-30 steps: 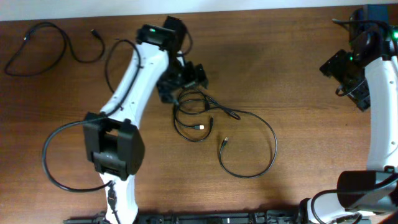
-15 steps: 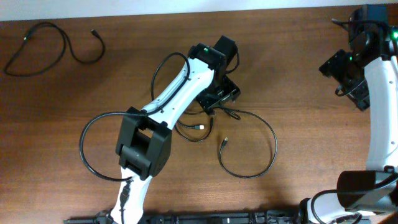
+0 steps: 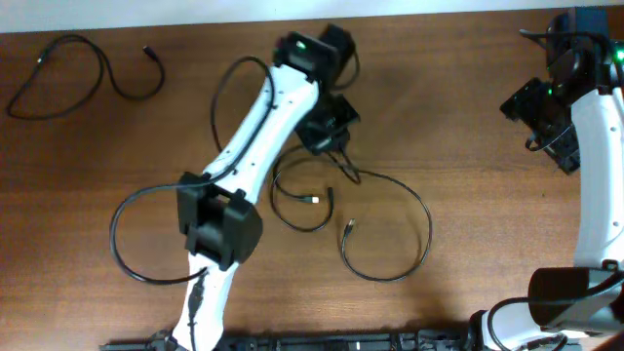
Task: Untangle cables
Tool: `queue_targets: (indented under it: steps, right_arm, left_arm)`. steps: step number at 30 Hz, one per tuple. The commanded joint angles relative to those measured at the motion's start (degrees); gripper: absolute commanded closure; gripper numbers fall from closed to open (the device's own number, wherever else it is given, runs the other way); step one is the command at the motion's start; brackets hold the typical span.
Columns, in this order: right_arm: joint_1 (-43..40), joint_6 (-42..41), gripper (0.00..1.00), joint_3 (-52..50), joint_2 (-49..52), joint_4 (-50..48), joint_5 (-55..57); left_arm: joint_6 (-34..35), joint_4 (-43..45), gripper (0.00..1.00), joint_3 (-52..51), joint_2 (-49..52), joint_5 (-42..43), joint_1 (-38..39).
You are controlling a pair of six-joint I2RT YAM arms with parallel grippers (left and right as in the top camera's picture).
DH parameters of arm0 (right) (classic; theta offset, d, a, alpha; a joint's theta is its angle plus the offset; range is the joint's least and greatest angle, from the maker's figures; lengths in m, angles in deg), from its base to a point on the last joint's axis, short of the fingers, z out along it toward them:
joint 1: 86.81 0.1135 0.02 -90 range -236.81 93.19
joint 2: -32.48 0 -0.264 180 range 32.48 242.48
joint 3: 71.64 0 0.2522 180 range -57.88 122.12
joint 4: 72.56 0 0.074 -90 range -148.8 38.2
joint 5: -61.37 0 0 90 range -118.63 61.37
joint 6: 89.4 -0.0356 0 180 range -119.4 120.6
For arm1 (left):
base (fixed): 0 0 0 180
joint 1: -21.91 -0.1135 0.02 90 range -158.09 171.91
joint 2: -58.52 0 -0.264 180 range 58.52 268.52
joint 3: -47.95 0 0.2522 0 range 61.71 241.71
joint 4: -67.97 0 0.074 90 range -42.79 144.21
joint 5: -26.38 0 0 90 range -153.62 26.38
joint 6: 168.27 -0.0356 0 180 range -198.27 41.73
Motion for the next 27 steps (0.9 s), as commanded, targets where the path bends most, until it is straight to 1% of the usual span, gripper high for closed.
queue_targets:
  steps: [1,4,6,7,9,10,11,12,13,14,15,17,19,20,22,23,25,26,27]
  right_arm:
    - [-0.09,0.42,0.02,0.04,-0.28,0.17,1.11]
    - [-0.09,0.42,0.02,0.04,-0.28,0.17,1.11]
    - [-0.09,0.42,0.02,0.04,-0.28,0.17,1.11]
    - [-0.09,0.42,0.02,0.04,-0.28,0.17,1.09]
    - [-0.09,0.42,0.02,0.04,-0.28,0.17,1.11]
    - [-0.09,0.42,0.02,0.04,-0.28,0.17,1.11]
    - [-0.09,0.42,0.02,0.04,-0.28,0.17,1.11]
    - [-0.09,0.42,0.02,0.04,-0.28,0.17,1.11]
    - [-0.09,0.42,0.02,0.04,-0.28,0.17,1.11]
    - [-0.09,0.42,0.02,0.04,-0.28,0.17,1.11]
    - [-0.09,0.42,0.02,0.04,-0.28,0.17,1.11]
    - [-0.09,0.42,0.02,0.04,-0.28,0.17,1.11]
    - [-0.09,0.42,0.02,0.04,-0.28,0.17,1.11]
    - [-0.09,0.42,0.02,0.04,-0.28,0.17,1.11]
    - [-0.09,0.42,0.02,0.04,-0.28,0.17,1.09]
    - [-0.09,0.42,0.02,0.04,-0.28,0.17,1.11]
    - [-0.09,0.42,0.02,0.04,-0.28,0.17,1.11]
    - [-0.09,0.42,0.02,0.04,-0.28,0.17,1.11]
    - [-0.09,0.42,0.02,0.04,-0.28,0.17,1.11]
  left_arm:
    - [-8.68,-7.82,1.00,22.84,-0.74,1.09,-0.72]
    - [-13.20,-7.58,1.00,37.40,-0.74,1.09,-0.85]
    - [-22.88,-4.52,1.00,50.10,-0.74,1.05,-2.62]
    - [-24.72,-2.23,1.00,49.70,-2.40,1.07,-3.30]
    - [-25.55,1.40,1.00,49.75,-6.51,0.96,-5.64]
    - [-27.12,3.06,1.00,49.75,-8.07,0.17,-6.80]
    - [-28.98,4.04,1.00,49.75,-9.46,-3.21,-7.98]
    - [-29.09,3.41,1.00,49.75,-10.27,-9.55,-8.85]
    - [-29.05,1.75,1.00,49.75,-10.60,-18.75,-10.03]
    - [-27.52,-0.13,1.00,49.68,-10.58,-25.07,-11.26]
    - [-23.10,-2.01,1.00,49.53,-10.54,-29.49,-12.98]
    - [-19.87,-2.49,1.00,49.53,-10.49,-30.03,-18.16]
    - [-19.71,-2.80,1.00,49.53,-10.49,-30.01,-23.78]
    - [-19.69,-2.91,1.00,49.51,-10.38,-28.74,-27.89]
    - [-19.50,-2.95,1.00,49.51,-10.34,-27.50,-32.52]
    - [-16.37,-3.48,1.00,49.24,-10.27,-27.45,-35.08]
    - [-7.69,-5.77,1.00,47.19,-10.10,-27.45,-38.40]
    - [-5.29,-5.62,1.00,45.42,-10.05,-27.47,-39.69]
    - [-4.55,-4.26,1.00,43.93,-10.05,-27.45,-40.61]
